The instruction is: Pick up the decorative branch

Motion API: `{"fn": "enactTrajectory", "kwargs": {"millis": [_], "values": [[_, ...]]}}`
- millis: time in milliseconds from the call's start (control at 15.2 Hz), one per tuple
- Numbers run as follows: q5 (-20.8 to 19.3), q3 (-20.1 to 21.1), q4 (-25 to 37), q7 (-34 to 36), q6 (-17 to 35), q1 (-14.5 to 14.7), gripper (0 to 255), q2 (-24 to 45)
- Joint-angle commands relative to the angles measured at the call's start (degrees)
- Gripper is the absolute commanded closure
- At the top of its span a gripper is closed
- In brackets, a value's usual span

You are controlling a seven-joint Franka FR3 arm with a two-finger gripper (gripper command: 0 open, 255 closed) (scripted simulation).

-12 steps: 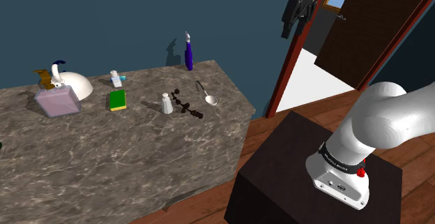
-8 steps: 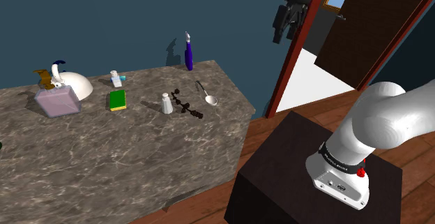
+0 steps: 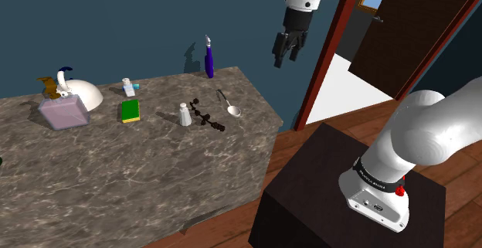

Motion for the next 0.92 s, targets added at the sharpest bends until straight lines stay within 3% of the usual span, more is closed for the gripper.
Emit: {"fn": "enactTrajectory", "kwargs": {"millis": [0, 858], "values": [[0.0, 0.8, -0.1, 0.2, 4.3, 0.5, 0, 3.7], [-3.4, 4.8, 6.7, 2.8, 25.4, 2.4, 0, 29.3]]}}
